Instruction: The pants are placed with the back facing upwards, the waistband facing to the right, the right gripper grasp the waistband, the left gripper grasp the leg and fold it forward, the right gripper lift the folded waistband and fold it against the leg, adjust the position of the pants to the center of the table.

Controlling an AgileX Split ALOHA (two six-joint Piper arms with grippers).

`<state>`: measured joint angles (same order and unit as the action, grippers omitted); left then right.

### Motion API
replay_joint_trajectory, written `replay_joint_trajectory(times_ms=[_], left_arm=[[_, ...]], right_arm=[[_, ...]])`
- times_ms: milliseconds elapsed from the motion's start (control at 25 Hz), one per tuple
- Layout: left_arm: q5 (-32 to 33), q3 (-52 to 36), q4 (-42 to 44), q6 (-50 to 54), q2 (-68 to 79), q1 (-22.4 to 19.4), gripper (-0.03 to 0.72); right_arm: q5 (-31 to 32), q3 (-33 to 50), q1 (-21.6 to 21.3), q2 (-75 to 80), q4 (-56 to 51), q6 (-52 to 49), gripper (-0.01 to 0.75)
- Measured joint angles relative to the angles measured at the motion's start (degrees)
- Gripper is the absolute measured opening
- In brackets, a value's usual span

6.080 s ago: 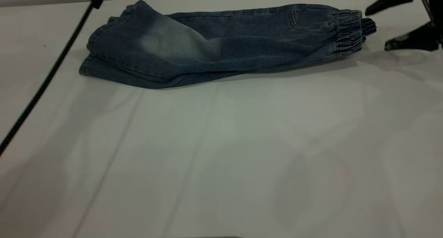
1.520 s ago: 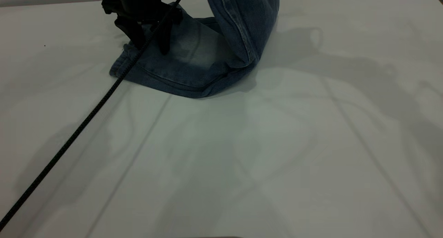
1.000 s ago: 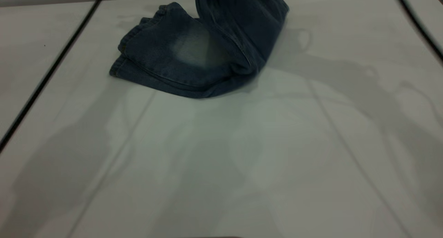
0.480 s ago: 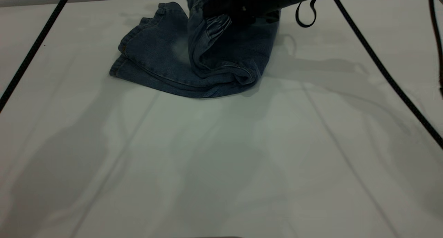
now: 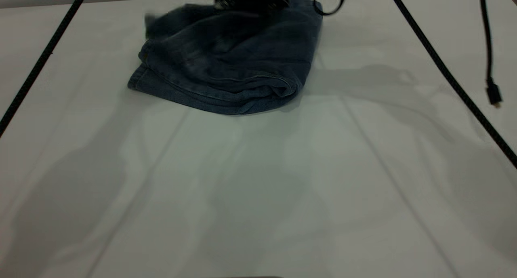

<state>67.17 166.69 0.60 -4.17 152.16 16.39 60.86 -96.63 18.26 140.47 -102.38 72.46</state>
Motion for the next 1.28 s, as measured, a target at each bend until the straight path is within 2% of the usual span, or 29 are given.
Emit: replay_joint_trajectory(times_ms=[120, 280, 480, 600, 800, 1080, 1280], left_arm=[[0.0, 0.0, 0.0, -0.1, 0.0, 0.0, 0.455], [0.0, 0.0, 0.0, -1.3, 0.0, 0.0, 0.455], [0.0, 0.0, -4.8, -8.8, 0.7, 0.0, 0.455], [0.0, -0.8, -8.6, -13.7, 2.5, 0.4, 0.455], [0.0, -3.7, -9.0, -16.3, 6.5, 2.1, 0.455], [0.0, -7.6, -6.6, -16.5, 8.3, 4.9, 0.455], [0.0, -9.5, -3.4, -20.7, 8.3, 6.0, 0.455]], right_arm=[[1.7, -0.5, -0.8, 0.0, 0.5, -2.9, 0.675], [-1.9, -0.5, -3.9, 0.0, 6.4, -9.7, 0.671], [-5.6, -1.3, -8.9, 0.0, 19.3, -19.9, 0.619], [-5.5, -3.9, -11.3, 0.0, 29.0, -26.5, 0.6], [-4.8, -10.0, -14.5, 0.0, 47.5, -39.8, 0.594], [-2.4, -18.1, -15.6, 0.0, 70.0, -57.3, 0.594], [0.3, -20.8, -15.6, 0.0, 77.6, -61.9, 0.594]])
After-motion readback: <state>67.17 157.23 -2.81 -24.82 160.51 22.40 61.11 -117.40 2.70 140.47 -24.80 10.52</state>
